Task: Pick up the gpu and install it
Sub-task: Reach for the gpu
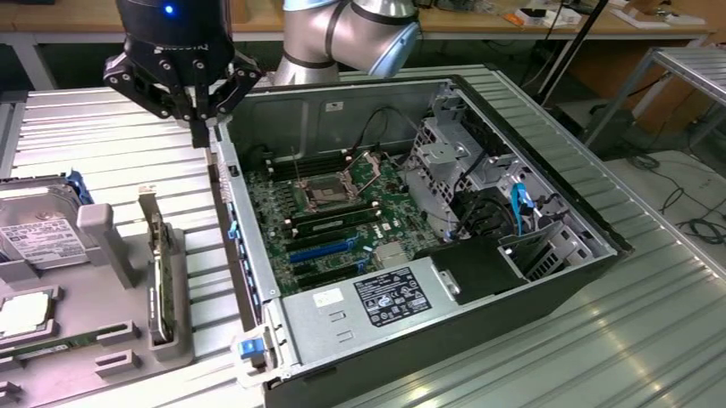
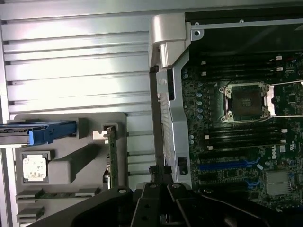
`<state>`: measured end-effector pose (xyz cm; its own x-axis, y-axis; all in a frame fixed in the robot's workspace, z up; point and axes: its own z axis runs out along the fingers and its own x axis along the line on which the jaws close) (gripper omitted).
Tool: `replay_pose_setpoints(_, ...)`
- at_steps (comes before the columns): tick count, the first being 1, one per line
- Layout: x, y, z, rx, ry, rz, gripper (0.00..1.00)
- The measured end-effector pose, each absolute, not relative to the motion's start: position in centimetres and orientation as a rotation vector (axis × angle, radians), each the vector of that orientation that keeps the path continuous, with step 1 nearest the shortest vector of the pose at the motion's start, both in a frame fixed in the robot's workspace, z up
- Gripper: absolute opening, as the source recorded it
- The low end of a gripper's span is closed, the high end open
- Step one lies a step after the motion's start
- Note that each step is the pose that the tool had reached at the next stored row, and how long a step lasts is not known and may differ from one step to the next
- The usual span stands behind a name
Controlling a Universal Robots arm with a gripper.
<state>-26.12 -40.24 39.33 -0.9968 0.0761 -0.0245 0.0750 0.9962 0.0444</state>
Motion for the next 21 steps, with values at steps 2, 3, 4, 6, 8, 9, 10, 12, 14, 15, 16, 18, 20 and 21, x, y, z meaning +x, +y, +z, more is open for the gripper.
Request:
replay_pose_setpoints(2, -26.5, -40.3, 39.3, 0.118, 3.112, 0.068, 0.11)
replay_pose_setpoints(3, -26.6, -40.3, 39.3, 0.118, 3.112, 0.068, 0.11)
replay_pose_setpoints(4, -26.8, -40.3, 39.3, 0.118, 3.112, 0.068, 0.11)
replay_pose_setpoints(6, -27.1, -40.4, 39.3, 0.118, 3.113, 0.068, 0.11)
replay_pose_setpoints(8, -27.4, -40.4, 39.3, 0.118, 3.113, 0.068, 0.11)
replay_pose_setpoints(9, -27.5, -40.4, 39.3, 0.118, 3.113, 0.068, 0.11)
replay_pose_setpoints(10, -27.8, -40.5, 39.3, 0.118, 3.112, 0.068, 0.11)
replay_pose_setpoints(12, -28.1, -40.5, 39.3, 0.118, 3.112, 0.068, 0.11)
replay_pose_setpoints(14, -28.6, -40.5, 39.3, 0.118, 3.112, 0.068, 0.11)
replay_pose_setpoints(15, -28.8, -40.5, 39.3, 0.118, 3.112, 0.068, 0.11)
replay_pose_setpoints(16, -28.9, -40.6, 39.3, 0.118, 3.112, 0.068, 0.11)
replay_pose_setpoints(18, -29.3, -40.6, 39.3, 0.118, 3.112, 0.068, 0.11)
replay_pose_setpoints(20, -29.6, -40.6, 39.3, 0.118, 3.112, 0.068, 0.11)
replay_pose_setpoints(21, -29.7, -40.6, 39.3, 0.118, 3.112, 0.068, 0.11)
